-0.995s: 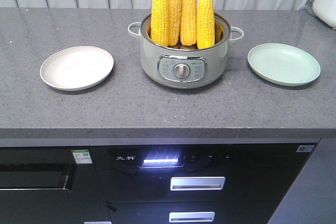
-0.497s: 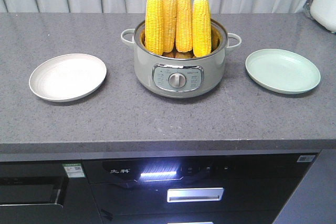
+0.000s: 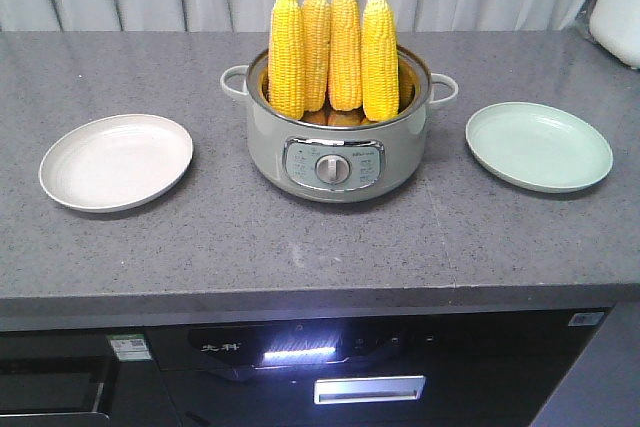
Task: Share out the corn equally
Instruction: 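Creep the base forward and stop at the counter edge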
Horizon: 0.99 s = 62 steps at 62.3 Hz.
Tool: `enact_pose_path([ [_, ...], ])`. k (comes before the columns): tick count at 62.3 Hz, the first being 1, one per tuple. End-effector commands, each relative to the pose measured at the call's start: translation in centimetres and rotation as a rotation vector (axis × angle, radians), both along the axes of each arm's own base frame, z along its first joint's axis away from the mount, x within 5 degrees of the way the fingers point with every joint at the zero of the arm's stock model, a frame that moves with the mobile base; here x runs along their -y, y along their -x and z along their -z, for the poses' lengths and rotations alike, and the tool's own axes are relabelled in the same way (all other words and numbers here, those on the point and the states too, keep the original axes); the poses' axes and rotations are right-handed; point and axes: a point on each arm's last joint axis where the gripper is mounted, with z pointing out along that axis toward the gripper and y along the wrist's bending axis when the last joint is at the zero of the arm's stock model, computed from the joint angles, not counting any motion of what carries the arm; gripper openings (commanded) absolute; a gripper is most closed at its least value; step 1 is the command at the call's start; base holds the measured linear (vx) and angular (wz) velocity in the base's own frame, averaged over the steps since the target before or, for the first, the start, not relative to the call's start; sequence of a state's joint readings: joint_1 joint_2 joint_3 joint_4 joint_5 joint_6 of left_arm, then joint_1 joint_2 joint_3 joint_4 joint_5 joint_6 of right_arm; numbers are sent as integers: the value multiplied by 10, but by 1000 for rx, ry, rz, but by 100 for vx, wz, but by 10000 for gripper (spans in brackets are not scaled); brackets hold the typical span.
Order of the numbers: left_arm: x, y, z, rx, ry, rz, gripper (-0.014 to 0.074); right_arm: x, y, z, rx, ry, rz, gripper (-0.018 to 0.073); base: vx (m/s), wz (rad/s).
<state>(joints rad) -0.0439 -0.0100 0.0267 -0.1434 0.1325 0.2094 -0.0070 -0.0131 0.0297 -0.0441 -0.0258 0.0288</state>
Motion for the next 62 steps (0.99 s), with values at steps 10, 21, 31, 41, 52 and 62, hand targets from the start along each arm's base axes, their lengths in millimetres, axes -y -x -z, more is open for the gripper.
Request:
enact_pose_path([
  [10,-1,1,-6,79,17,-10,-6,0,1,-4,73,12,2,-4,4,-2],
  [21,-1,1,-6,79,17,-10,-6,0,1,-4,73,12,2,-4,4,-1],
  [31,-1,1,-6,79,17,-10,-6,0,1,-4,73,12,2,-4,4,0],
  [41,-1,1,-6,79,17,-10,-6,0,1,-4,73,12,2,-4,4,0],
  [52,-1,1,-6,79,17,-10,-6,0,1,-4,73,12,2,-4,3,-1],
  [62,-1,1,-6,79,17,-10,-6,0,1,-4,73,12,2,-4,3,-1],
])
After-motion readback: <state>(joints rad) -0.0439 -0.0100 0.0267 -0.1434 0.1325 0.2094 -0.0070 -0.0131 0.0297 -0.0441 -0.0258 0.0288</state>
